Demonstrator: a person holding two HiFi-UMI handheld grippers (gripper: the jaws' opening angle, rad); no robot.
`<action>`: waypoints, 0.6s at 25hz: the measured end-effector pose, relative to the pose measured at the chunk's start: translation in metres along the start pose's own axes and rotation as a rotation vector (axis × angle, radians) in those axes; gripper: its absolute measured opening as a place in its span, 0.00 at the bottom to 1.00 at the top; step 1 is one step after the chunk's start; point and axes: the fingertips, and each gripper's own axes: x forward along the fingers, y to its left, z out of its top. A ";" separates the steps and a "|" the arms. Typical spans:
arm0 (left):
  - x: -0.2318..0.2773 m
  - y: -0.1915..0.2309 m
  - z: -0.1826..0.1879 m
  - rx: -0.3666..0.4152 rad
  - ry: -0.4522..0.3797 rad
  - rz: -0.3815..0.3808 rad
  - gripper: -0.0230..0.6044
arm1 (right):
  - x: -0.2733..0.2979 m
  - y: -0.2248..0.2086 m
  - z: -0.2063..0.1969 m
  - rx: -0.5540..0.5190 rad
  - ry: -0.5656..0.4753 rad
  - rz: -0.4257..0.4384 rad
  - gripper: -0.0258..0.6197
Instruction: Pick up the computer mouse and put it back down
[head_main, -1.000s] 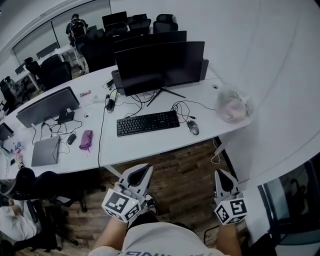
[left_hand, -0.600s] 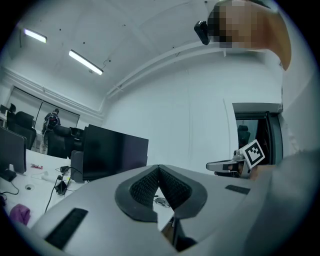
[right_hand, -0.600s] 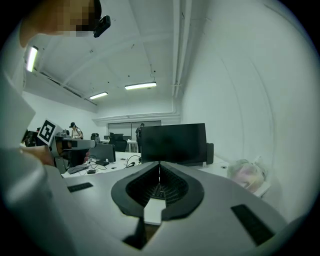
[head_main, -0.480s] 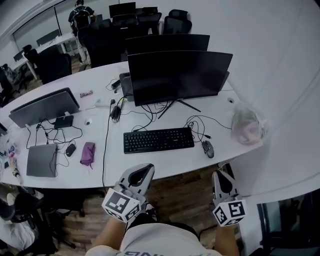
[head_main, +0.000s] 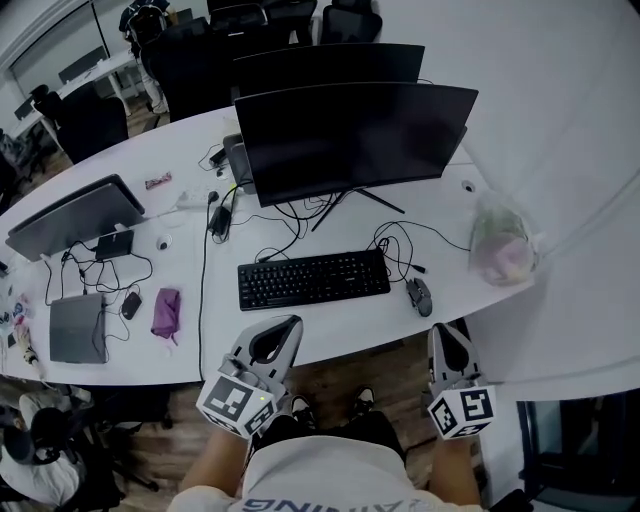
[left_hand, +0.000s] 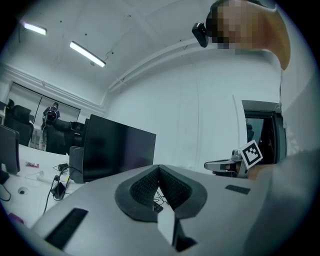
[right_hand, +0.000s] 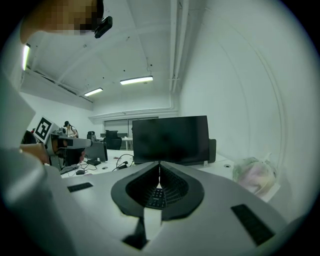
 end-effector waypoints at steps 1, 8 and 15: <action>0.004 -0.001 0.000 0.000 0.002 0.007 0.05 | 0.002 -0.006 0.001 0.006 0.001 -0.001 0.07; 0.040 -0.023 0.004 -0.001 0.004 0.070 0.05 | 0.023 -0.060 -0.003 -0.002 0.037 0.020 0.08; 0.074 -0.041 -0.012 -0.011 0.042 0.090 0.05 | 0.050 -0.103 -0.043 -0.029 0.201 0.039 0.27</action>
